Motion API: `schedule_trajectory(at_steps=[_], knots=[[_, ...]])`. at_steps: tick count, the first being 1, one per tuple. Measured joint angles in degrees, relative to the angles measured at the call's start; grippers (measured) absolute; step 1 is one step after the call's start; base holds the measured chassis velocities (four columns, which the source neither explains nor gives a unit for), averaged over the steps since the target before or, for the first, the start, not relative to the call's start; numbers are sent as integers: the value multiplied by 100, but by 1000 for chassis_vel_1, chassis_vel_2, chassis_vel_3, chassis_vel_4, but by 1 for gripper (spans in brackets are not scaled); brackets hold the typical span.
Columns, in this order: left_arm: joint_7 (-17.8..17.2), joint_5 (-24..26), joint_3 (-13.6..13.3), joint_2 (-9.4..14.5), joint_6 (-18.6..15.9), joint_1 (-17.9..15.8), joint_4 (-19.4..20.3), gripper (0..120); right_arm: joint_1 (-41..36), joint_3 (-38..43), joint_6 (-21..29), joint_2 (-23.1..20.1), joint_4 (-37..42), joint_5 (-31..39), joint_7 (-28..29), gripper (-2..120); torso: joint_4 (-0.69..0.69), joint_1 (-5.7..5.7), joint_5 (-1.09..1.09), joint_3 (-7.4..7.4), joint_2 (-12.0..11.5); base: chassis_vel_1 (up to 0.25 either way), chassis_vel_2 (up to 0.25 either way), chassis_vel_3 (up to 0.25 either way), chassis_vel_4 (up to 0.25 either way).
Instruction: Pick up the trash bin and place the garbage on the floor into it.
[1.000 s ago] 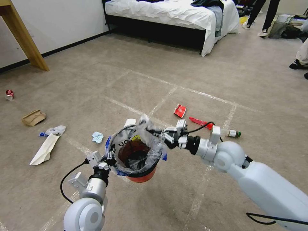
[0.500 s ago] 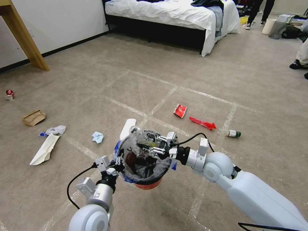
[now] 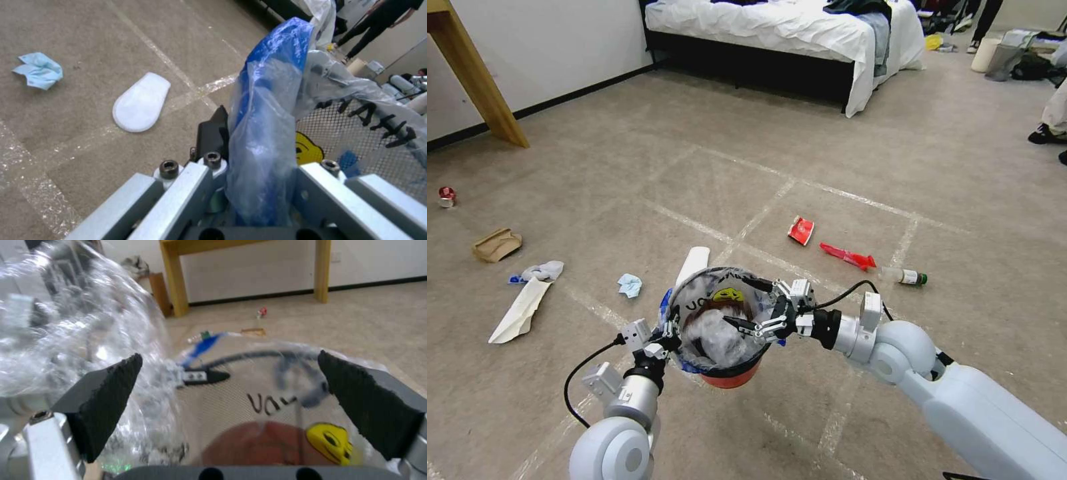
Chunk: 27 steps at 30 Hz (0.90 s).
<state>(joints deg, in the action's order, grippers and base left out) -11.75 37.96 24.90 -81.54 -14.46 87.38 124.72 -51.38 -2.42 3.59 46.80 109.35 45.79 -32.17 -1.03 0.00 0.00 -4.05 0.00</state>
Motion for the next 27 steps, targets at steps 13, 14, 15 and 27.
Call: schedule_trajectory(at_steps=[13,14,15,27], knots=[[82,-52,3,23,10,84,11,4,441,135,-82,215,-303,-272,190,100,1,0,0,0,0,0,0,0,0],[82,-52,3,23,10,84,11,4,441,135,-82,215,-303,-272,190,100,1,0,0,0,0,0,0,0,0],[83,-57,0,22,11,80,10,4,500,108,-83,241,-316,-275,214,100,1,0,-1,0,0,0,0,0,0],[12,-105,141,33,26,3,-94,4,19,1009,-154,252,-657,10,878,100,-1,0,1,1,0,0,0,0,0]])
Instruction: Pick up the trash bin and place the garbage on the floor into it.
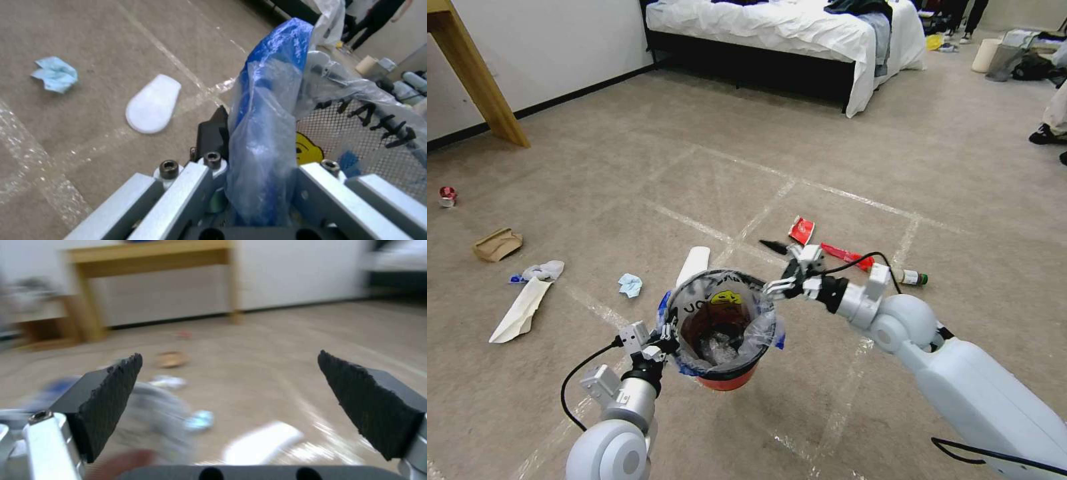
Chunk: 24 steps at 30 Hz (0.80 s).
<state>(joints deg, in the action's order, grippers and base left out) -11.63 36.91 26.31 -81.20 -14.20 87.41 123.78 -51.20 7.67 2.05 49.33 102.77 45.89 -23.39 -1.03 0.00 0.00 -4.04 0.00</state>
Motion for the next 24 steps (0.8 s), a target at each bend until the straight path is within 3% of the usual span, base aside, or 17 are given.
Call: schedule_trajectory(at_steps=[1,3,8,13,24], knots=[[0,0,0,0,0,0,0,4,0,0,0,0,0,0,0,100,0,0,0,0,0,0,0,0,0],[-71,-54,44,33,9,-95,-104,4,-317,377,-73,-151,-463,-93,619,100,1,0,2,0,0,0,0,0,0],[-136,-171,24,80,13,-163,-264,4,-686,903,-180,-231,-1016,-500,810,100,0,0,2,0,0,0,0,0,0],[-212,-418,-33,85,15,-208,-434,4,-1376,1806,-483,18,-1573,-990,957,100,0,0,1,0,0,0,0,0,0],[-138,-638,-15,7,19,-124,-420,4,-1620,2193,-1093,463,-2045,-1545,1066,100,2,0,0,0,0,0,0,0,0]])
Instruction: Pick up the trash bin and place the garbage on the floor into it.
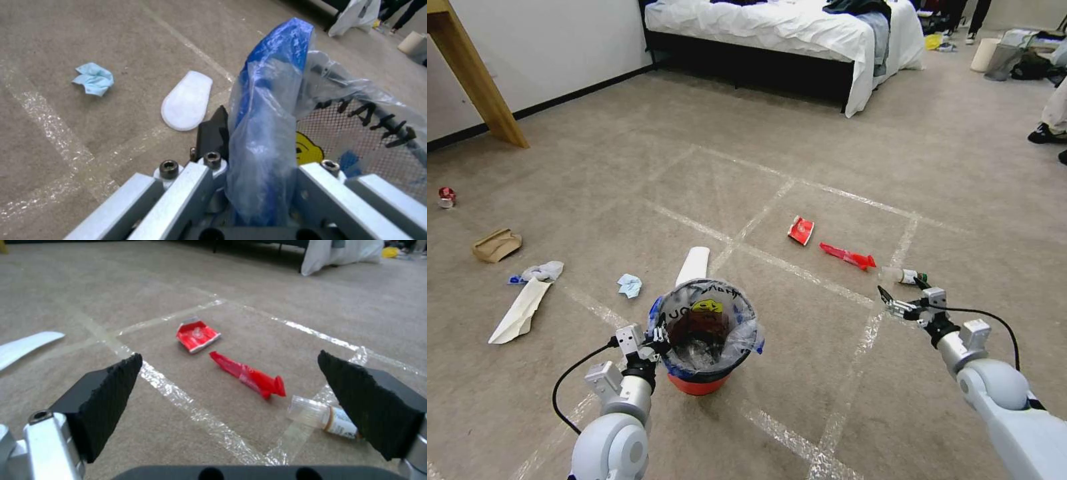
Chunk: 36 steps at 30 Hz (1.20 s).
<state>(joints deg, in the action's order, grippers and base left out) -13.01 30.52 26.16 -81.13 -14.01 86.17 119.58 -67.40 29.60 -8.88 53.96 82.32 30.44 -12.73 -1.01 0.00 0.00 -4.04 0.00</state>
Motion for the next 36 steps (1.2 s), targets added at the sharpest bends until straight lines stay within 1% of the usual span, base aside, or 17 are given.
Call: schedule_trajectory(at_steps=[7,21,27,31,32,33,36], knots=[[8,-4,18,-25,8,-5,8,4,-36,103,-40,147,-42,16,25,100,-2,0,0,0,0,0,0,0,0],[3,29,91,-32,11,-23,21,4,269,-73,3,136,-147,276,-128,100,-1,0,-1,0,0,-3,3,4,-4],[-5,68,157,-8,14,-12,45,4,385,-178,53,139,-145,344,-130,100,-1,0,-1,0,0,-91,84,104,-117],[-4,82,205,15,26,9,42,4,428,-266,51,142,-183,354,-127,100,-1,0,-2,0,0,-185,221,209,-200],[-2,89,227,15,33,10,33,4,445,-302,28,138,-208,355,-127,100,1,0,3,-1,0,-235,247,221,-243],[-2,89,227,15,33,10,33,4,445,-302,28,138,-208,355,-127,100,1,0,3,-1,0,-235,247,221,-243],[-2,95,241,17,35,8,23,4,475,-341,-34,128,-232,363,-126,100,-1,0,-3,-1,0,-249,256,221,-253]])
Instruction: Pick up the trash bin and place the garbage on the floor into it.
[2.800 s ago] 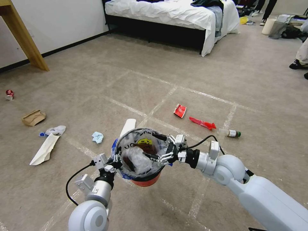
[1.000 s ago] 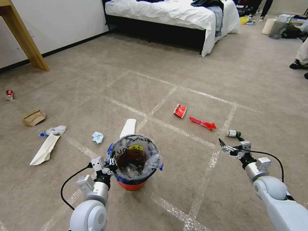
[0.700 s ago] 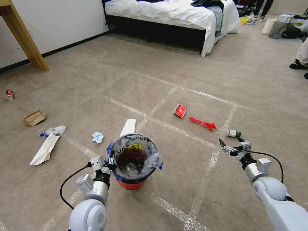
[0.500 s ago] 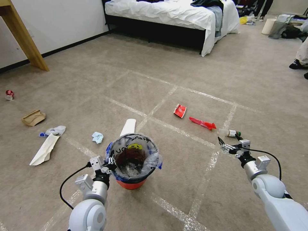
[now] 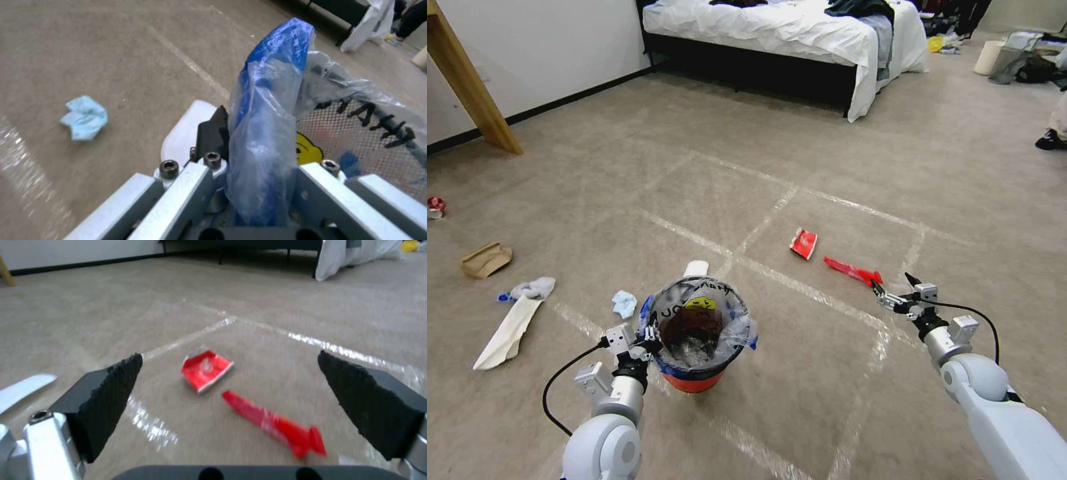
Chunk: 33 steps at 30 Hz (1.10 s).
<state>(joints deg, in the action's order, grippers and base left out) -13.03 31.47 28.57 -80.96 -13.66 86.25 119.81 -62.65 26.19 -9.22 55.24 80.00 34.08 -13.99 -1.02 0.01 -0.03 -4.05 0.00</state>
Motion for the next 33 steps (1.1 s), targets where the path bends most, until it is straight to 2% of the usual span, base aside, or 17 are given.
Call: schedule_trajectory(at_steps=[9,27,33], knots=[[4,15,40,13,4,-34,-5,4,51,-76,-150,-44,-9,-51,-14,100,1,1,3,-2,-1,-171,208,174,-212],[-91,60,320,-45,31,-2,131,4,271,-467,-57,-37,135,-356,-134,100,0,0,3,1,-1,9,1,-16,-4],[-102,35,301,-66,57,-48,82,4,187,-460,-308,-43,134,-273,-184,100,0,0,1,1,-1,104,91,-89,-112]])
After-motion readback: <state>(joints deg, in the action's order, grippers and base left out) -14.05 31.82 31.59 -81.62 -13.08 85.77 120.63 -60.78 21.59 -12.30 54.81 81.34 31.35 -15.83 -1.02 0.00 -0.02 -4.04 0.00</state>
